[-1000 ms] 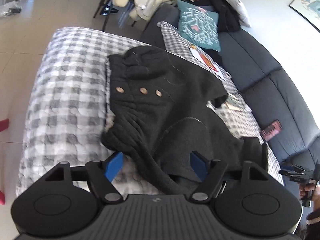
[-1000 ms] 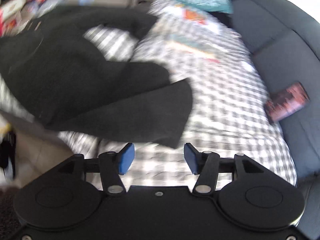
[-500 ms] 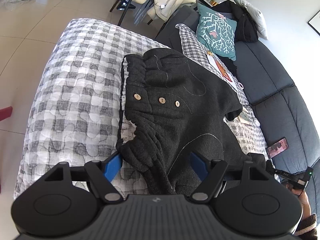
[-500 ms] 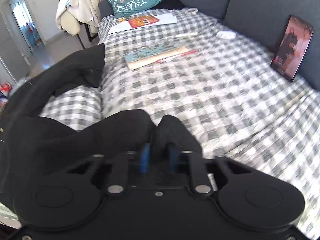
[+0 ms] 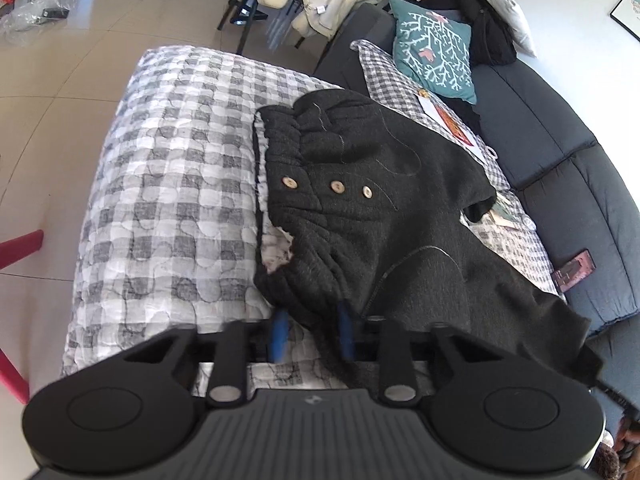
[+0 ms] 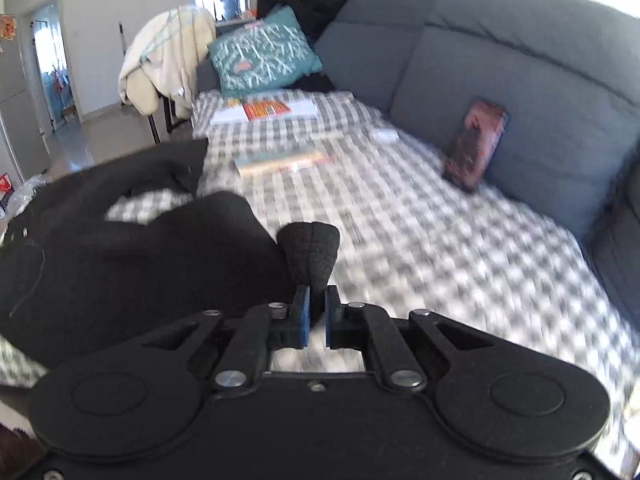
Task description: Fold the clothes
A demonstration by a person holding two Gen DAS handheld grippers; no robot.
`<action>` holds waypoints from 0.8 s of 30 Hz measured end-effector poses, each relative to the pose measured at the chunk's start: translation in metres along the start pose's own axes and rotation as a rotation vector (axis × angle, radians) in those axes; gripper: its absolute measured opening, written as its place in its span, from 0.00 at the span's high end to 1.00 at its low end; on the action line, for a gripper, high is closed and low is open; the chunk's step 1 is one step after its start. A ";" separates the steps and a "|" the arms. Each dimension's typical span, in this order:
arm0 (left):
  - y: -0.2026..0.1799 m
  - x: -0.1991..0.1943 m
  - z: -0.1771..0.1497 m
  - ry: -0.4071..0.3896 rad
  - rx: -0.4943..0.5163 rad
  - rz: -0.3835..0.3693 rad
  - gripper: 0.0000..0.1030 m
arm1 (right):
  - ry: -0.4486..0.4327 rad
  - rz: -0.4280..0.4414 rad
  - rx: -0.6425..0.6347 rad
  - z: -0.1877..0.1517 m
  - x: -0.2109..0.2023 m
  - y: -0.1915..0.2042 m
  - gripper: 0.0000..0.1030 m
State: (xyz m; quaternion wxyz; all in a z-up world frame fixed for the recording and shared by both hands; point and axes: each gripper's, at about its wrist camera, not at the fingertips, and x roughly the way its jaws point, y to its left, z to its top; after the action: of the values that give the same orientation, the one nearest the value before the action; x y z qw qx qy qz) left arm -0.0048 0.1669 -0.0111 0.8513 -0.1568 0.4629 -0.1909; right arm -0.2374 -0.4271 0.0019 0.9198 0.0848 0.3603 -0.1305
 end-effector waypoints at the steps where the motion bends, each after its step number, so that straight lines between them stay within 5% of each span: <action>1: -0.002 0.000 -0.001 0.001 0.015 0.008 0.80 | 0.018 -0.017 0.007 -0.008 0.000 -0.003 0.92; 6: 0.001 0.004 -0.001 0.009 0.002 0.010 0.79 | 0.130 -0.095 0.038 -0.044 0.001 -0.027 0.91; 11: 0.010 0.006 0.000 0.017 -0.061 -0.020 0.78 | -0.014 0.040 0.121 -0.004 -0.015 -0.031 0.57; 14: 0.009 0.006 0.000 0.015 -0.068 -0.019 0.77 | -0.023 0.117 0.081 0.030 -0.001 -0.013 0.53; 24: 0.007 0.006 0.000 0.020 -0.053 -0.019 0.77 | 0.236 0.060 -0.011 0.083 0.114 0.033 0.53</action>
State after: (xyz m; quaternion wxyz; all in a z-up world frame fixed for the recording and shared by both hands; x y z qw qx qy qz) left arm -0.0002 0.1701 -0.0186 0.8405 -0.1817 0.4747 -0.1880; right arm -0.0935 -0.4371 -0.0136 0.8750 0.1053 0.4639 -0.0900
